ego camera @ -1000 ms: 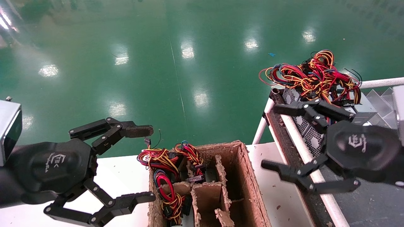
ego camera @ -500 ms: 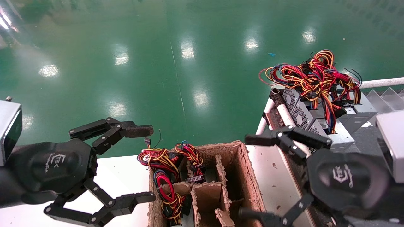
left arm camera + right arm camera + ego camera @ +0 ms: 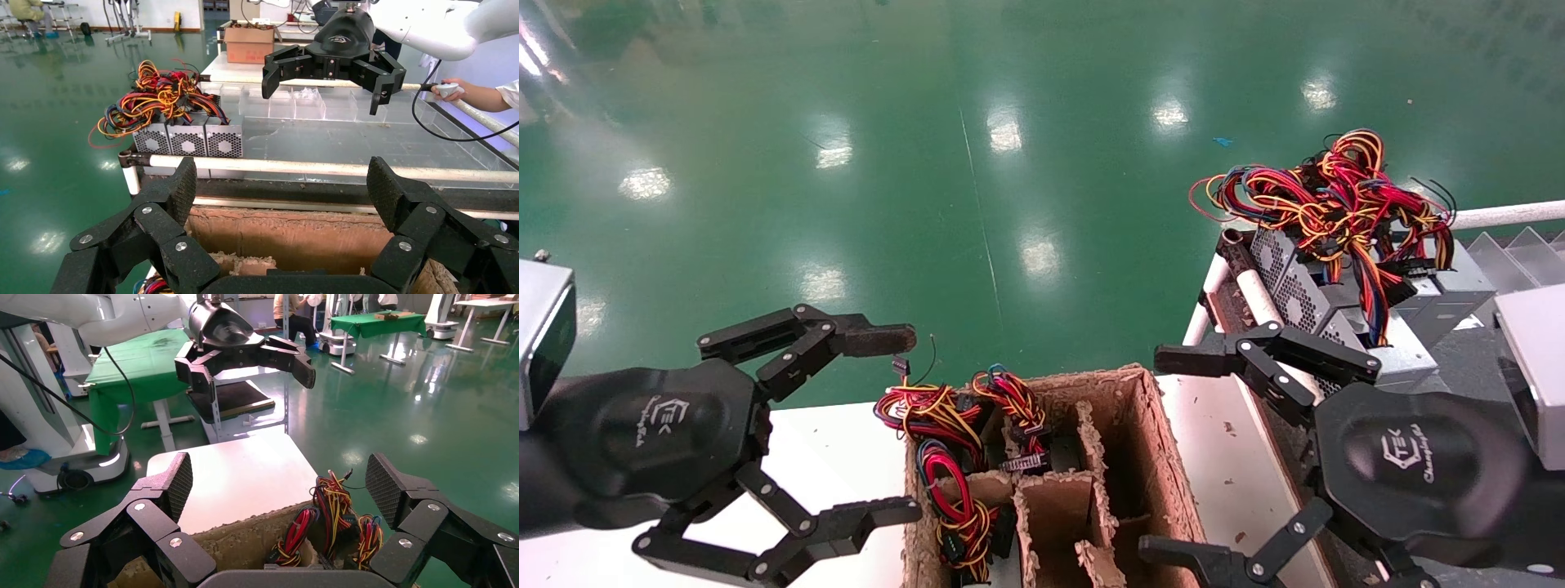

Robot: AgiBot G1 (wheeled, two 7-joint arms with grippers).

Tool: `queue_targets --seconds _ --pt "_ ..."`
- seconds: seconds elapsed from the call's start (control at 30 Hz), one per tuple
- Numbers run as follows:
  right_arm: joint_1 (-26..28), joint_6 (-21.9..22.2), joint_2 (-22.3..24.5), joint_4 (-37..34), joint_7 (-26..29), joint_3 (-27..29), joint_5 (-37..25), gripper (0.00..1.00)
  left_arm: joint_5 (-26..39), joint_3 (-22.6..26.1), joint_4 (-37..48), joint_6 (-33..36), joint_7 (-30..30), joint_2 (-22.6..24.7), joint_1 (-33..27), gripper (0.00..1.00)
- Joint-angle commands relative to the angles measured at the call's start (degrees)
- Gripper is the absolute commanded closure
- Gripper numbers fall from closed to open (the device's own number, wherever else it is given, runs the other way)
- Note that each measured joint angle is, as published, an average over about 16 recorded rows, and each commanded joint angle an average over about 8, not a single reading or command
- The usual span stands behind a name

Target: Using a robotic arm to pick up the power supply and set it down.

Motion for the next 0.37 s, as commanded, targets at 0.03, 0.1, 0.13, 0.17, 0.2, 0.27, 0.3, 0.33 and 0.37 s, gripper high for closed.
queue_targets --seconds 0.03,0.1,0.13,0.17,0.2,0.27,0.3,0.33,0.37 --pt "0.0 0.0 0.0 -0.1 0.0 0.0 0.0 0.0 0.0 0.0 0.0 0.0 0.0 0.0 0.0 0.0" --pt "0.0 0.1 0.0 -0.1 -0.1 0.1 -0.1 0.0 0.0 0.0 0.0 0.0 0.0 0.0 0.0 0.0" --pt "0.0 0.1 0.0 -0.1 -0.1 0.1 -0.1 0.0 0.0 0.0 0.0 0.0 0.0 0.0 0.0 0.0" --pt "0.0 0.1 0.0 -0.2 -0.1 0.1 -0.1 0.0 0.0 0.0 0.0 0.0 0.0 0.0 0.0 0.0" --pt "0.1 0.1 0.0 -0.2 -0.1 0.1 -0.2 0.0 0.0 0.0 0.0 0.0 0.0 0.0 0.0 0.0" --pt "0.1 0.1 0.0 -0.2 -0.1 0.1 -0.2 0.0 0.0 0.0 0.0 0.0 0.0 0.0 0.0 0.0" --pt "0.1 0.1 0.1 -0.2 -0.1 0.1 -0.2 0.0 0.0 0.0 0.0 0.0 0.0 0.0 0.0 0.0" --pt "0.1 0.1 0.1 -0.2 -0.1 0.1 -0.2 0.0 0.0 0.0 0.0 0.0 0.0 0.0 0.0 0.0" --pt "0.1 0.1 0.1 -0.2 -0.1 0.1 -0.2 0.0 0.0 0.0 0.0 0.0 0.0 0.0 0.0 0.0"
